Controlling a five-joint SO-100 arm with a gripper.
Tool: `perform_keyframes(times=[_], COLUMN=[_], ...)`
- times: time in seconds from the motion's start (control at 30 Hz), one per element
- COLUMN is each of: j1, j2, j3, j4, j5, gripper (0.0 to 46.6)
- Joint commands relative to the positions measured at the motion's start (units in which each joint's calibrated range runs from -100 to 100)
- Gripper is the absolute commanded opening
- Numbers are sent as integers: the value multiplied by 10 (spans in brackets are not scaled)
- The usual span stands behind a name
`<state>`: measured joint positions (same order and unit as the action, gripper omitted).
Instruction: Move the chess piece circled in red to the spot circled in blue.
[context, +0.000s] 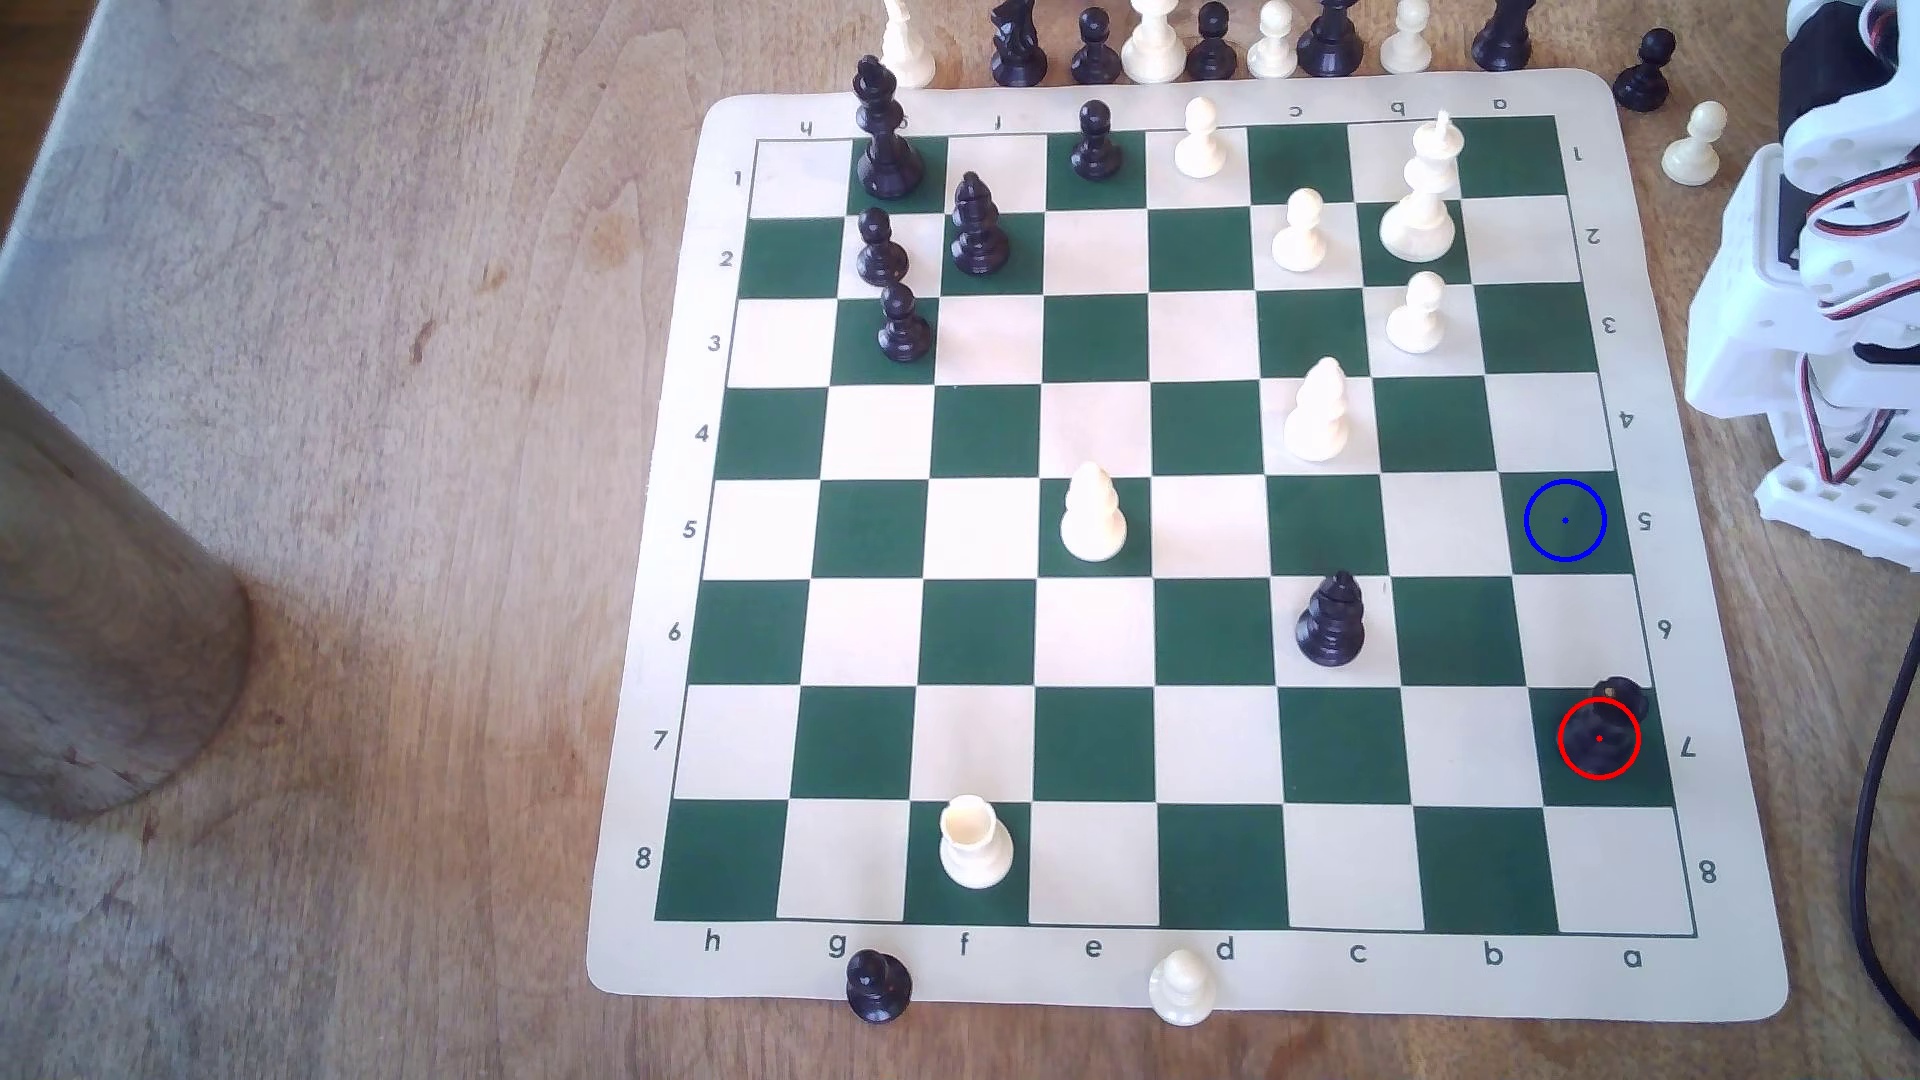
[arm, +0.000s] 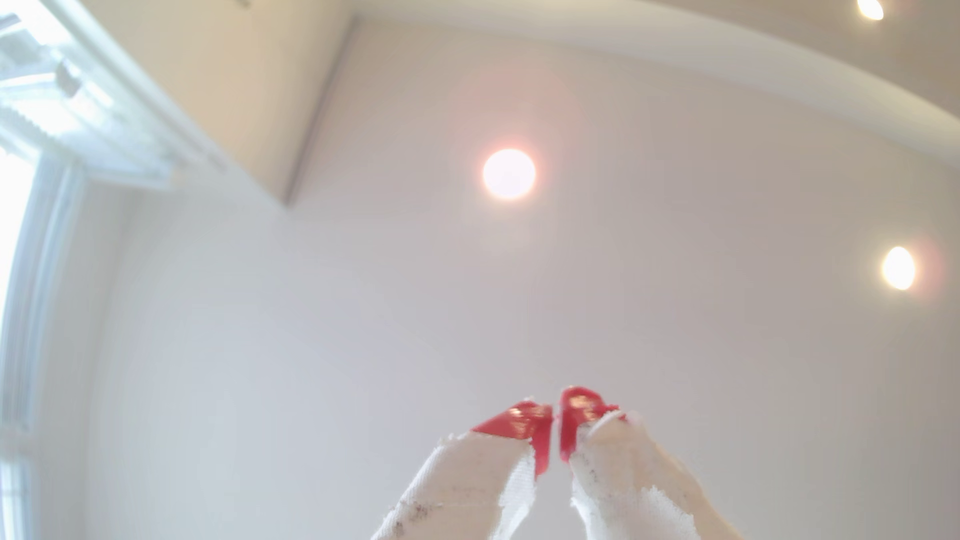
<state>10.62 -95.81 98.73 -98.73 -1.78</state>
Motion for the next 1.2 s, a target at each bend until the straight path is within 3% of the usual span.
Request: perform_keyframes(times=[0.0,0.17,0.6,0.8,0.97,1.1,1.17], j1=[-78,-80,-69,-60,-117,-151,-186], j2=[1,1,1,1,7,60,119], j3=[10,-27,-188,-320,-433,-543,-641], j4=[52,138,656,982,1270,1465,1602], j5=[-21,-25,-24,18,45,38,20], gripper=[2,2,2,2,2,2,2])
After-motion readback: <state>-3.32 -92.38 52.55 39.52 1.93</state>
